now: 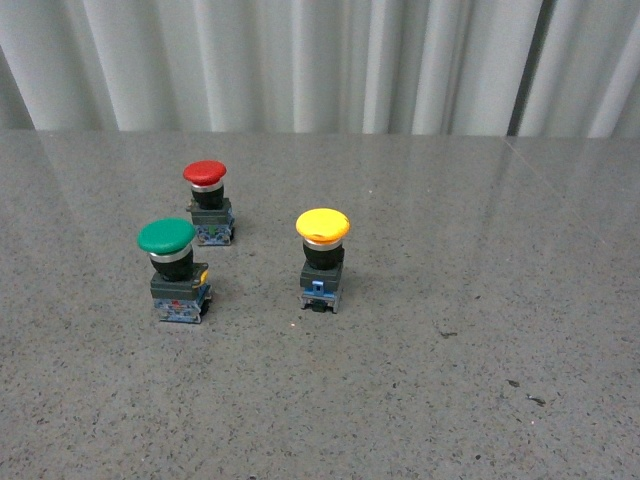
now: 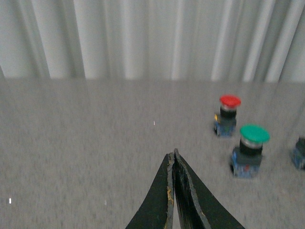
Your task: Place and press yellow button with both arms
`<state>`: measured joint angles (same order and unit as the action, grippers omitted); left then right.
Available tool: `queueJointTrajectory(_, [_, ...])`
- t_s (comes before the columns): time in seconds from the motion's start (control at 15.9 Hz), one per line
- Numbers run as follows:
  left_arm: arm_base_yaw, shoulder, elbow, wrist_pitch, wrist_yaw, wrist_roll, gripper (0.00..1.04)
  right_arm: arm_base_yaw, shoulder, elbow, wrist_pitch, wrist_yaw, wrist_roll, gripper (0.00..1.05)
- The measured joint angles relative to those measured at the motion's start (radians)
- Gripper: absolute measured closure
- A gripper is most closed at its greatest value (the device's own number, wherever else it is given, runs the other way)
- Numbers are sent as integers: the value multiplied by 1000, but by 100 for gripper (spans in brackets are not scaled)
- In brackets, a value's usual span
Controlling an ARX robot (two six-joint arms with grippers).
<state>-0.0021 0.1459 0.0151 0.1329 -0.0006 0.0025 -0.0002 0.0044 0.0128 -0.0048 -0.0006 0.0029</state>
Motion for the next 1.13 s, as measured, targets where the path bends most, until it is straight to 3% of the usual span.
queueJointTrajectory(0.06, [0, -107, 0, -146, 2, 0, 103, 0, 0, 0, 0, 0, 0, 6])
queueJointTrajectory(0.57, [0, -135, 0, -137, 0, -1, 101, 0, 0, 0, 0, 0, 0, 6])
queueJointTrajectory(0.63, [0, -135, 0, -137, 0, -1, 94, 0, 0, 0, 1, 0, 0, 6])
queueJointTrajectory(0.82, [0, -135, 0, -137, 0, -1, 58, 0, 0, 0, 0, 0, 0, 6])
queueJointTrajectory(0.94, [0, -135, 0, -137, 0, -1, 42, 0, 0, 0, 0, 0, 0, 6])
queueJointTrajectory(1.0, [0, -135, 0, -137, 0, -1, 31, -20, 26, 7, -14, -75, 42, 6])
queueJointTrajectory(1.07, [0, -135, 0, -137, 2, -1, 20, -7, 153, 32, 71, -135, 132, 6])
queueJointTrajectory(1.13, [0, -135, 0, -137, 0, -1, 9, 55, 295, 84, 187, -127, 182, 6])
